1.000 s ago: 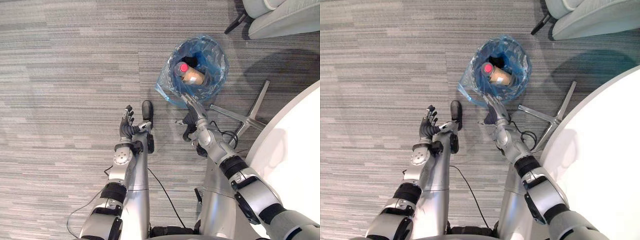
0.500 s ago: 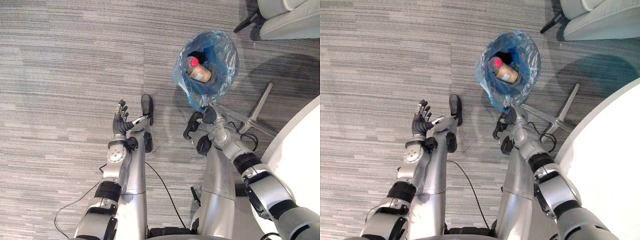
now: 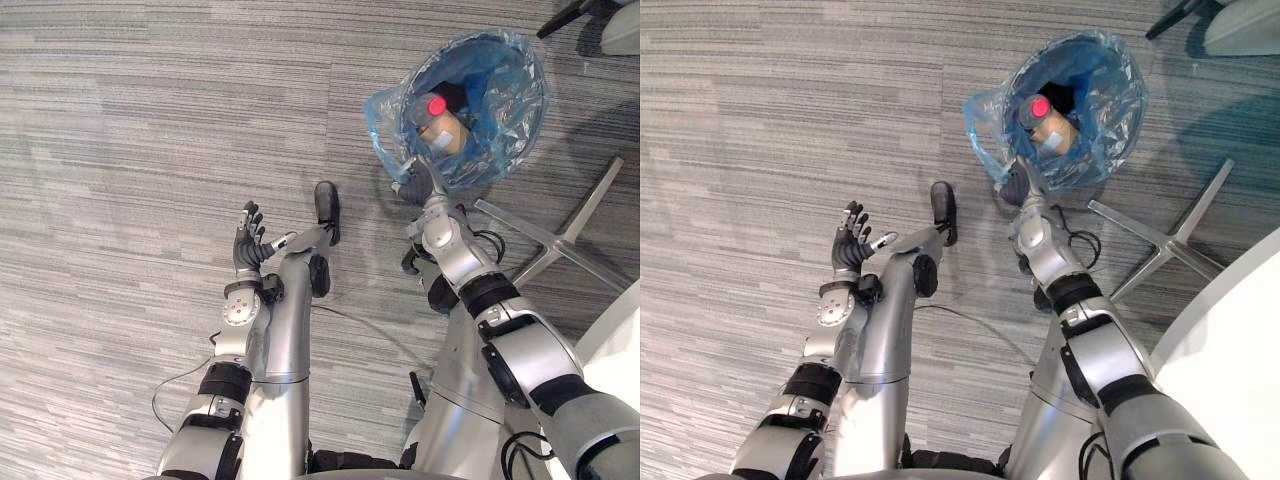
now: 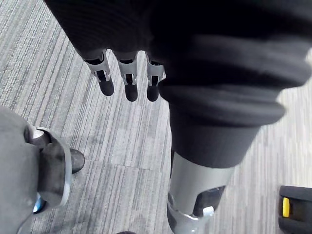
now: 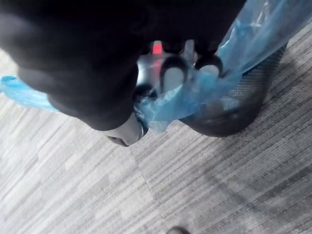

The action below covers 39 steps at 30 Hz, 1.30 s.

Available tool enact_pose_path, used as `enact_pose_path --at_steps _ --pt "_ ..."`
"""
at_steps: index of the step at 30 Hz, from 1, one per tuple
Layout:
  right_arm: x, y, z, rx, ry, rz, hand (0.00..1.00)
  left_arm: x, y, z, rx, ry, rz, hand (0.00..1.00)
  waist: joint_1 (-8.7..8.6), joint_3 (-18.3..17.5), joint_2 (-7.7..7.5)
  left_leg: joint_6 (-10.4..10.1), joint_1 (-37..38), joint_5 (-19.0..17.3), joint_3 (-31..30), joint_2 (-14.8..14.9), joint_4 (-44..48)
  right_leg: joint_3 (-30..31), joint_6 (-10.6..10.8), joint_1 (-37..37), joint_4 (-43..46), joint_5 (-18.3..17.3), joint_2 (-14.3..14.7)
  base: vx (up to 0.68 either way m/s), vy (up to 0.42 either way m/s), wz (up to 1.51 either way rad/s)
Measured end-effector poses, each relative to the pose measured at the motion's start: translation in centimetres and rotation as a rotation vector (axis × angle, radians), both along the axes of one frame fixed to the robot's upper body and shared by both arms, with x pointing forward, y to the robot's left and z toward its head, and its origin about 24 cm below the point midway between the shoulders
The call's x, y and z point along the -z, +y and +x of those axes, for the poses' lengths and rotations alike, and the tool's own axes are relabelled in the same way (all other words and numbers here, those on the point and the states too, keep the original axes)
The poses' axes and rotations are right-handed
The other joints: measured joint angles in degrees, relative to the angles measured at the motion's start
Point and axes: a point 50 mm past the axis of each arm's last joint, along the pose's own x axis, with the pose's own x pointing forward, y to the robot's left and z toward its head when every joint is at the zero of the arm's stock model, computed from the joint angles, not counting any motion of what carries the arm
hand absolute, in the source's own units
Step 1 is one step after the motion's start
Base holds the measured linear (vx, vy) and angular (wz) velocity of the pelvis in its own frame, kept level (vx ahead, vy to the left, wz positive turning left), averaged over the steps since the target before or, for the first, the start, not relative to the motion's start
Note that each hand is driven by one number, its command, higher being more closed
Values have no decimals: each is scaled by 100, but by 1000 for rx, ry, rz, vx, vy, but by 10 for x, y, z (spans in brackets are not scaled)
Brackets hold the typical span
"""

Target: Gather rubbish on tea table into small bin, then transfer packed bag to large trash can.

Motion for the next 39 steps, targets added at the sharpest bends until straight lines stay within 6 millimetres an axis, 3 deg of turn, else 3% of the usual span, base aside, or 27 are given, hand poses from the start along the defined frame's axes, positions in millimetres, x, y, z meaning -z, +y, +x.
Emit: enact_pose_path --at_steps 5,12,20,25,32,35,39 --pt "-2 15 -10 -58 -40 92 100 3 0 0 -4 21 -7 0 -134 -3 -6 -32 205 -28 0 59 -47 -23 7 197 -24 -51 51 -66 -1 -2" --pt "8 38 -32 -159 -44 377 100 13 -4 -6 -3 58 -14 0 -244 -17 -33 -164 784 62 7 105 -456 -94 -30 721 -331 -16 156 -66 -19 -2" --pt "6 39 -50 -228 -74 670 100 25 -6 -14 6 111 1 0 -295 -22 -48 -190 1568 108 3 143 -702 -130 -47 1496 -640 4 280 -15 -33 -4" --pt "15 49 -71 -296 -65 845 100 45 -9 -34 28 173 29 0 -307 -146 -275 -232 2506 79 58 130 -1093 -176 -42 2412 -1043 5 331 23 -39 -2" --pt "31 48 -97 -308 -51 926 100 76 -13 -62 67 295 38 0 -309 -314 -489 -259 3817 66 176 64 -1740 -209 74 3703 -1731 74 397 64 -40 -1" --pt "49 46 -113 -287 5 936 100 90 -13 -78 72 353 39 0 -340 -718 -512 -262 4222 61 245 63 -2014 -221 143 4126 -2095 123 459 118 -16 -8" --pt "56 47 -128 -311 29 944 100 103 -15 -95 81 410 49 0 -445 -1115 -534 -265 4799 36 351 71 -2351 -253 220 4716 -2566 184 543 155 -3 -10"
